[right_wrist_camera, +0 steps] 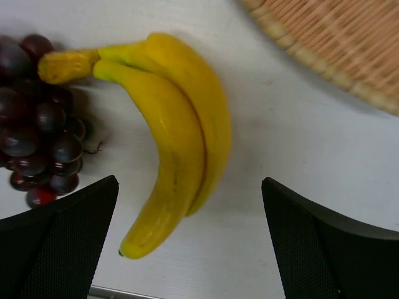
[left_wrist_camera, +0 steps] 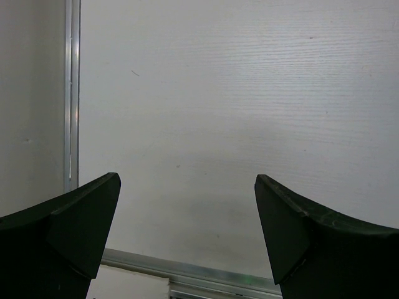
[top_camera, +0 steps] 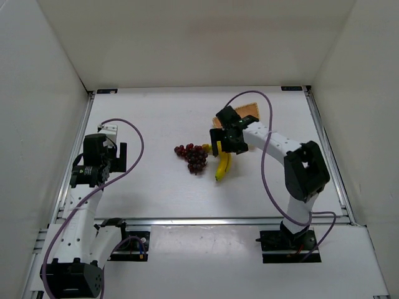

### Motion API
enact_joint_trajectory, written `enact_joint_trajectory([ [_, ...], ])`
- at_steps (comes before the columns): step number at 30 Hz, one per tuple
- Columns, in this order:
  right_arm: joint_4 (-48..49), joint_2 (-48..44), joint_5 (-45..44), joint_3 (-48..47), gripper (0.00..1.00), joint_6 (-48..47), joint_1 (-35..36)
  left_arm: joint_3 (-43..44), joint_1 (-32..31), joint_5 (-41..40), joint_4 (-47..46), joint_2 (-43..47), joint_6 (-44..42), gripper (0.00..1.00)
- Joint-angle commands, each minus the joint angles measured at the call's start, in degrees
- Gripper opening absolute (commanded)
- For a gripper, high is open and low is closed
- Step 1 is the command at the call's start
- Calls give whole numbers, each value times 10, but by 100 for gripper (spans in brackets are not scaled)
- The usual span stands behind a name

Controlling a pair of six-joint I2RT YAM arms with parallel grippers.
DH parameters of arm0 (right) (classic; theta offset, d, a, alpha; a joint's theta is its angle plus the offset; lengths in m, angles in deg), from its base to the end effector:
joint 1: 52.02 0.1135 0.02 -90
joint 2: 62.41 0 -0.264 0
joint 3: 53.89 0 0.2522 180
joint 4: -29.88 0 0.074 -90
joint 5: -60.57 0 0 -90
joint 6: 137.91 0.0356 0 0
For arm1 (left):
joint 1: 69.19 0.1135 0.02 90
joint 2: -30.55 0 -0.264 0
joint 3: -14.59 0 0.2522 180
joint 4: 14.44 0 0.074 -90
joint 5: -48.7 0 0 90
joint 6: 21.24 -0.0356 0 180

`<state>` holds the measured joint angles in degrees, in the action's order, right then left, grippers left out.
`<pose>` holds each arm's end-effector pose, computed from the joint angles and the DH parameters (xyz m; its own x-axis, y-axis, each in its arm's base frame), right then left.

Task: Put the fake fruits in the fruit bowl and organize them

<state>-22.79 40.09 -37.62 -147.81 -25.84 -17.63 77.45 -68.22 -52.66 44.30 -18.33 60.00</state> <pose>0.3157 0.2099 0.2378 -0.8593 -0.1375 -0.4927 -0.1939 0.9789 0.0650 0.1683 0.0099 0.2966 -0.7197 0.1371 -0.6807 -0.0474 0.9683 0.2452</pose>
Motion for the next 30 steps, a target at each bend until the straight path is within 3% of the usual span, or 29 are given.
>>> enact_joint_trajectory([
  [1, -29, 28, 16, -21, 100, 14, 28, -6, 3, 12, -7, 8, -7, 100],
  [2, -29, 38, -7, -21, 100, 21, 33, -6, 3, 12, -7, 8, -13, 100],
  [4, -37, 61, -15, -21, 87, 41, 39, -11, 3, 12, -7, 2, -13, 100],
  [6, -37, 68, -32, -21, 69, 47, 39, -16, 3, 12, -7, 2, -18, 100],
  [7, -37, 68, -32, -21, 50, 54, 39, -16, 3, 12, -7, -3, -18, 100],
  [10, -43, 45, -48, -27, 17, 54, 45, -10, 3, 30, -7, -3, -23, 100],
  [12, -49, 2, -76, -39, 9, 54, 45, -10, 3, 35, 0, -3, -23, 100],
  [15, -49, -55, -124, -67, 8, 48, 45, -5, 3, 41, 6, -3, -23, 100],
  [19, -56, -43, -198, -151, 8, 38, -4, 9, -3, 68, 12, -23, -34, 100],
  [26, -148, 217, -226, -408, 16, 18, -109, 101, -93, 114, 67, -119, -79, 100],
  [27, -154, 235, -226, -444, 21, 18, -115, 132, -130, 131, 100, -138, -79, 100],
  [29, -161, 272, -232, -464, 24, 32, -133, 171, -163, 154, 135, -204, -67, 100],
  [30, -161, 278, -208, -464, 31, 40, -138, 220, -191, 188, 154, -231, -54, 100],
])
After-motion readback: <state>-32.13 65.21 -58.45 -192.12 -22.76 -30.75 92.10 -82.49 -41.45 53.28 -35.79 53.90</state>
